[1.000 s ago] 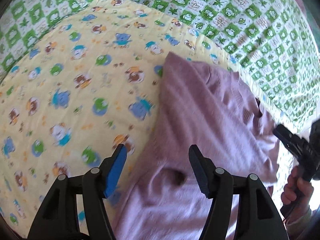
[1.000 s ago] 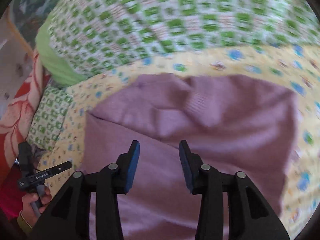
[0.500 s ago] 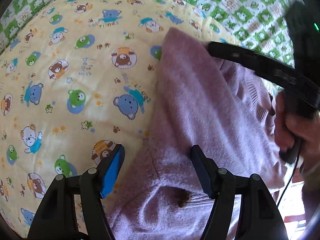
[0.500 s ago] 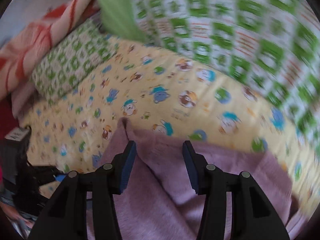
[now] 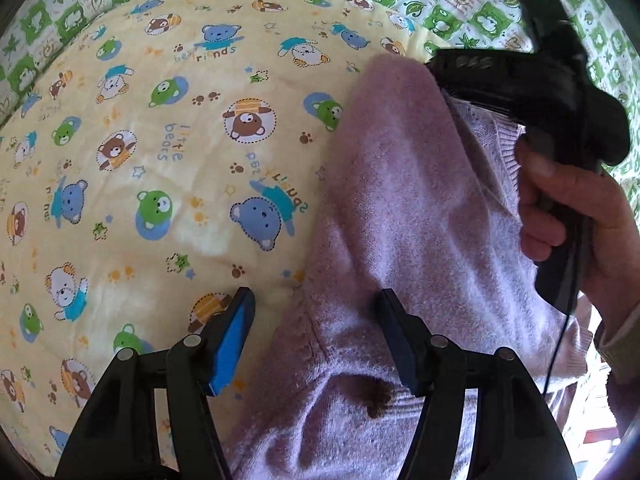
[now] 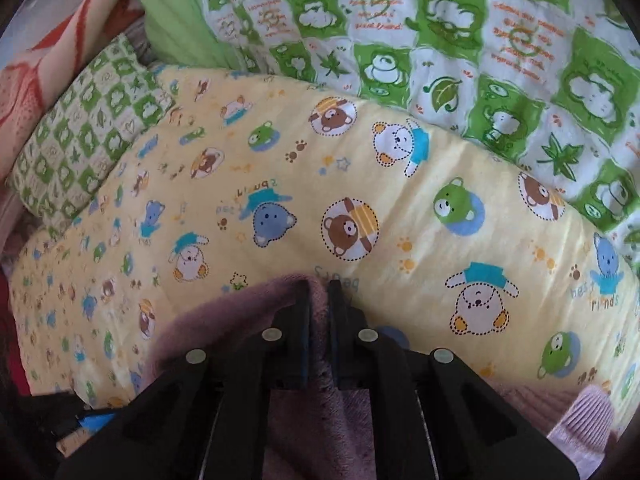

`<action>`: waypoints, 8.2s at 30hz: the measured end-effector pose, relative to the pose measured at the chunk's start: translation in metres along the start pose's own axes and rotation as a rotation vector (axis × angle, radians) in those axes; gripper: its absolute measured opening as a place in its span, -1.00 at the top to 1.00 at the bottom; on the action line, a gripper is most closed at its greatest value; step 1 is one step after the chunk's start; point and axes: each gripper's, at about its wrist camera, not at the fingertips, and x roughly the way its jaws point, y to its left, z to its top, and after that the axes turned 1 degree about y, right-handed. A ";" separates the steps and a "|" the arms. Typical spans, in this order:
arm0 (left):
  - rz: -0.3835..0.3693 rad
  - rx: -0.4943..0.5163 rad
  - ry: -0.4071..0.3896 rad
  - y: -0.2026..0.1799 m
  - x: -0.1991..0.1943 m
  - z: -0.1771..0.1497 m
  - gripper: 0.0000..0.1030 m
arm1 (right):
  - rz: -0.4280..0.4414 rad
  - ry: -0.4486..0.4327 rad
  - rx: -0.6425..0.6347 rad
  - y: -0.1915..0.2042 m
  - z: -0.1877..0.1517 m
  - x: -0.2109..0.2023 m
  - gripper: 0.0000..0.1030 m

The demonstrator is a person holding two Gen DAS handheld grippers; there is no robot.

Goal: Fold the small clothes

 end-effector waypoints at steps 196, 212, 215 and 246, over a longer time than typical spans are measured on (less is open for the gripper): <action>-0.224 0.169 -0.187 -0.136 -0.037 0.081 -0.12 | -0.200 -0.395 0.625 -0.193 -0.193 -0.264 -0.13; -0.261 0.267 -0.062 -0.138 -0.032 -0.012 -0.23 | -0.099 -0.292 0.637 -0.151 -0.220 -0.227 -0.13; -0.291 0.253 -0.039 -0.132 -0.034 -0.026 -0.24 | -0.099 -0.307 0.646 -0.149 -0.226 -0.234 -0.13; -0.111 0.326 -0.098 -0.133 -0.012 0.006 -0.10 | -0.152 -0.257 0.626 -0.125 -0.272 -0.253 0.12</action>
